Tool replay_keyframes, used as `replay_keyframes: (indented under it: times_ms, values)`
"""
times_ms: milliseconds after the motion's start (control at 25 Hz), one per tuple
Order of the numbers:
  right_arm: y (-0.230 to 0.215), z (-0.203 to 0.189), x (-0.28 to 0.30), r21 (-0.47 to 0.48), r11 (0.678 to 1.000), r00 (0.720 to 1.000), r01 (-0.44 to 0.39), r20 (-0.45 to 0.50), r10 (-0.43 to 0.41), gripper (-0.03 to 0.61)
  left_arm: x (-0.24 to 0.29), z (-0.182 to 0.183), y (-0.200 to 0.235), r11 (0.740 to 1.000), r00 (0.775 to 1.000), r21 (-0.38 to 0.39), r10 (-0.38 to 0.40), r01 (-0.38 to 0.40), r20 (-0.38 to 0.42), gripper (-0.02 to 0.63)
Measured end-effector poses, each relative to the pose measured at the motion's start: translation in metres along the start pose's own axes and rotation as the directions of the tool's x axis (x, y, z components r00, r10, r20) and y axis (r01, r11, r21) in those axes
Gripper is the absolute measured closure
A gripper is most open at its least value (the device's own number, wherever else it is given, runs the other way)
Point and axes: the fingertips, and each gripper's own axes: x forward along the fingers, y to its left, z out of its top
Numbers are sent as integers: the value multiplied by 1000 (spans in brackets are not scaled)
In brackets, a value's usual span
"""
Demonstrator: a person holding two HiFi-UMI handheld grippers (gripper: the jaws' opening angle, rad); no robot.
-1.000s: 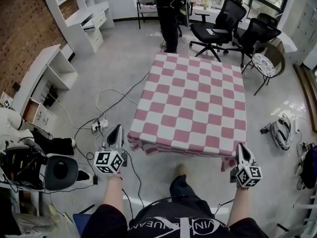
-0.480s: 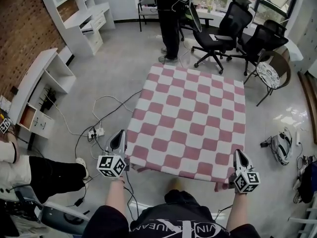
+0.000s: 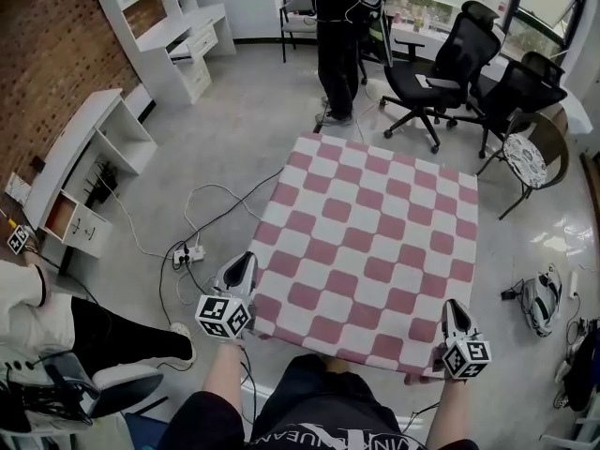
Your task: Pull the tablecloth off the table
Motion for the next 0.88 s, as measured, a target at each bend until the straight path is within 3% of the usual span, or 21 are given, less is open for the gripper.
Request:
replay_keyframes:
  times_ms: [160, 360, 640, 760, 880]
  values:
    - [1, -8, 19, -7, 1000, 999, -22, -34, 21, 566, 19, -6, 2, 1000, 999, 20, -21, 22, -39, 590]
    - [-16, -14, 38, 11, 1000, 997, 11, -74, -10, 566, 55, -18, 6, 998, 993, 11, -55, 57, -104, 460]
    - [-41, -14, 61, 39, 996, 988, 83, -131, -78, 555, 104, -39, 23, 996, 969, 16, -79, 85, -233, 365]
    - [-42, -20, 77, 20, 999, 985, 27, -173, -23, 481, 126, -60, 12, 982, 931, 46, -157, 182, -330, 310]
    - [-30, -25, 98, -60, 993, 961, -98, -267, 78, 412, 143, -82, -4, 936, 848, 106, -252, 336, -466, 237]
